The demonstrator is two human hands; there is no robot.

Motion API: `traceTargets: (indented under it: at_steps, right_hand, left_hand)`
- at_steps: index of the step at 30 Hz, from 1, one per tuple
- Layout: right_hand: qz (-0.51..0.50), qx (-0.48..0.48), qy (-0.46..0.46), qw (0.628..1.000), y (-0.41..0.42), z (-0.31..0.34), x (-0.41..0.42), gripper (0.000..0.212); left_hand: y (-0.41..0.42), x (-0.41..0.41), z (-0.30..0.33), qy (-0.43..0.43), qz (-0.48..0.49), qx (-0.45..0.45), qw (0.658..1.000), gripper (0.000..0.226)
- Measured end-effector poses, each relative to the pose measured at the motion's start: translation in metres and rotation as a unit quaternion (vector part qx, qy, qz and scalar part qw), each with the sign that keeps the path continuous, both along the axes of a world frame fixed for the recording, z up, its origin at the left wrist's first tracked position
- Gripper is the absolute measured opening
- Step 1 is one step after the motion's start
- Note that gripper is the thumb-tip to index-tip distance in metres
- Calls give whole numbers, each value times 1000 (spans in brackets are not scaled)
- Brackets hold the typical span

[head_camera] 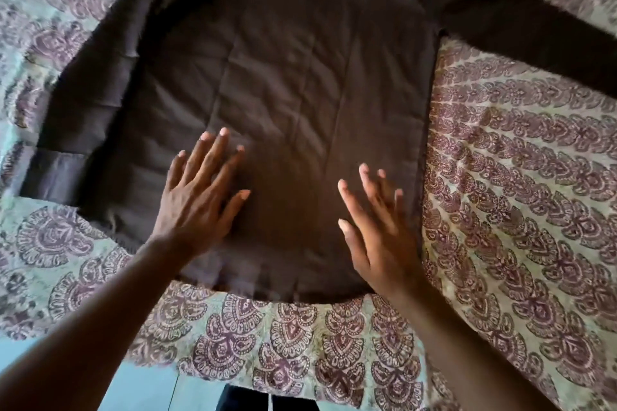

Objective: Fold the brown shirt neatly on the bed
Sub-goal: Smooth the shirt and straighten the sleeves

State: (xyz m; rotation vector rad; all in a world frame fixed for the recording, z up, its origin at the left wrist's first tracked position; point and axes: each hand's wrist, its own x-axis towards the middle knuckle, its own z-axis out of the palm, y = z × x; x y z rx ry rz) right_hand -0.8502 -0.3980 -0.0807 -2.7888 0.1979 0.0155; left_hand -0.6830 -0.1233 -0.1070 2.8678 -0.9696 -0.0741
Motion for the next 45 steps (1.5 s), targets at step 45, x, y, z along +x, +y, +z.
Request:
traceTargets:
  at_steps: [45]
  right_hand:
    - [103, -81, 52, 990, 207, -34, 151, 89]
  left_hand:
    - [51, 189, 13, -46, -12, -63, 997, 52]
